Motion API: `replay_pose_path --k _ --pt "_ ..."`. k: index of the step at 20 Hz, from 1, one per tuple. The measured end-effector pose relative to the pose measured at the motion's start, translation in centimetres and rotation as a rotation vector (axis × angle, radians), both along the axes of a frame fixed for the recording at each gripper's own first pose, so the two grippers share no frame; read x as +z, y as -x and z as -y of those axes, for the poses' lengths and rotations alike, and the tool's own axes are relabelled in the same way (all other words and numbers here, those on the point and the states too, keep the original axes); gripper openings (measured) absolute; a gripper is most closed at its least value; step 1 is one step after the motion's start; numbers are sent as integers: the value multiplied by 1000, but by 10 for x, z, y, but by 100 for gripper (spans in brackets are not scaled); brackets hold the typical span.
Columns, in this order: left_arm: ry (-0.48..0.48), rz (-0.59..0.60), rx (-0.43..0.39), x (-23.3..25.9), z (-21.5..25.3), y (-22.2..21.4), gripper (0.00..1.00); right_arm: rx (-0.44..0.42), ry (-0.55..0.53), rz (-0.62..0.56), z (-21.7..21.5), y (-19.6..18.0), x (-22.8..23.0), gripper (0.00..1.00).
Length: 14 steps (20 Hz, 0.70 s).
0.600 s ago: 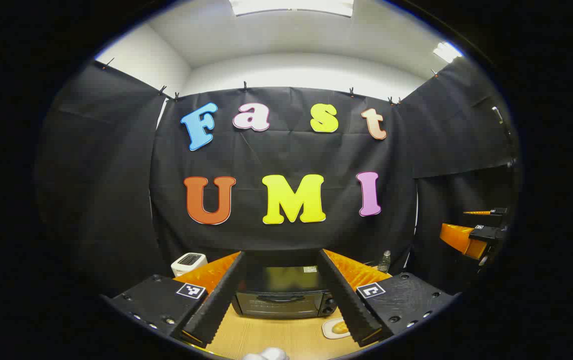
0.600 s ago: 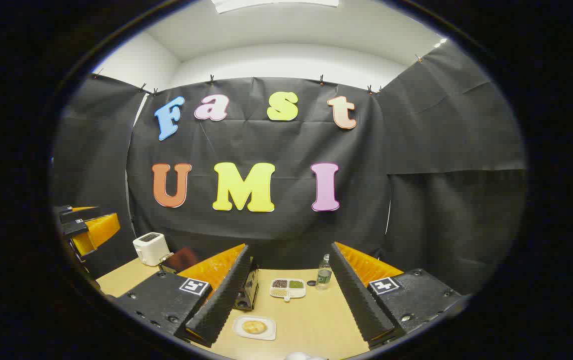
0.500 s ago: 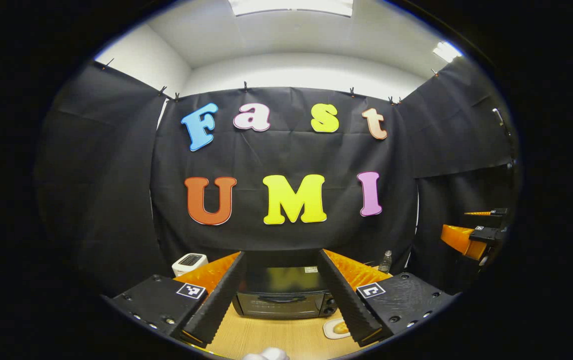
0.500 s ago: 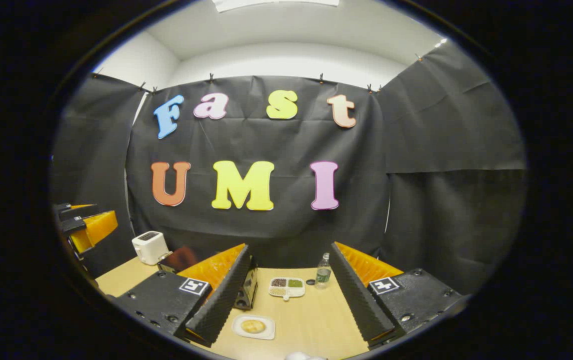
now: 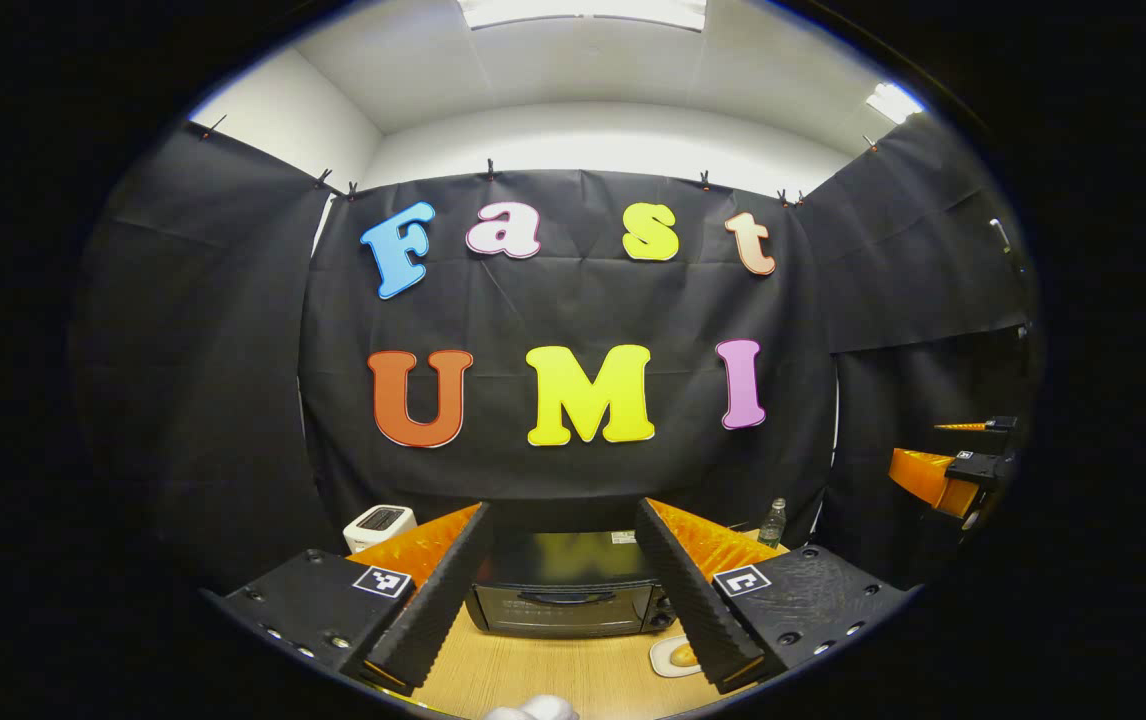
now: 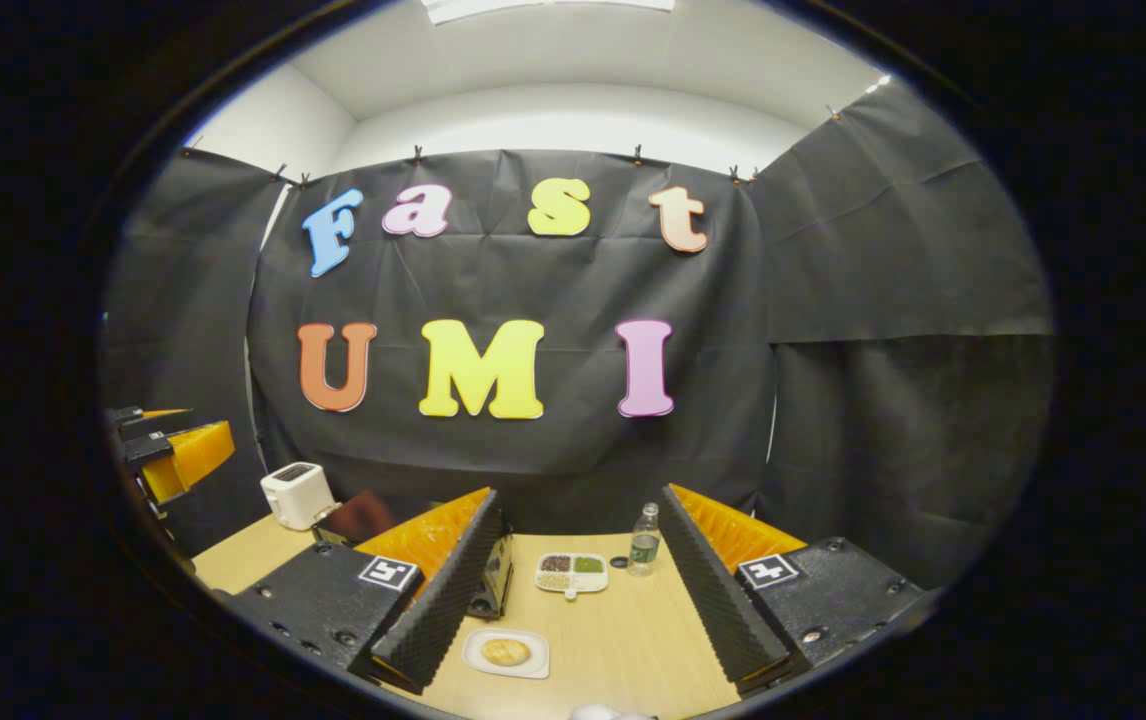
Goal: Open the electric oven with the left hand, put the food in, and close the electric oven.
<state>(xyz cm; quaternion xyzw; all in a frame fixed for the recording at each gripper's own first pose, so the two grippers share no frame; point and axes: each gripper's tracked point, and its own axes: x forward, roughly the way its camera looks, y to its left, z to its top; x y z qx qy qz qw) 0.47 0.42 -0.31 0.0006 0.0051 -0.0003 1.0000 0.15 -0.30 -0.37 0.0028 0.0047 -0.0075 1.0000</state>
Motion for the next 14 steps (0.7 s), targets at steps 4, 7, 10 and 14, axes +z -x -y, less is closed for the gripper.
replay_pose_path --k 4,7,10,14 --pt "-17 1 2 -4 1 -2 94 2 4 3 -1 1 1 99" --pt "-38 14 15 -11 0 -7 94 16 4 10 -2 0 2 99" --pt "-15 -3 2 -38 7 -15 94 27 18 11 -2 0 2 99" --pt "0 -46 -6 -86 13 -35 94 37 47 24 2 3 8 99"
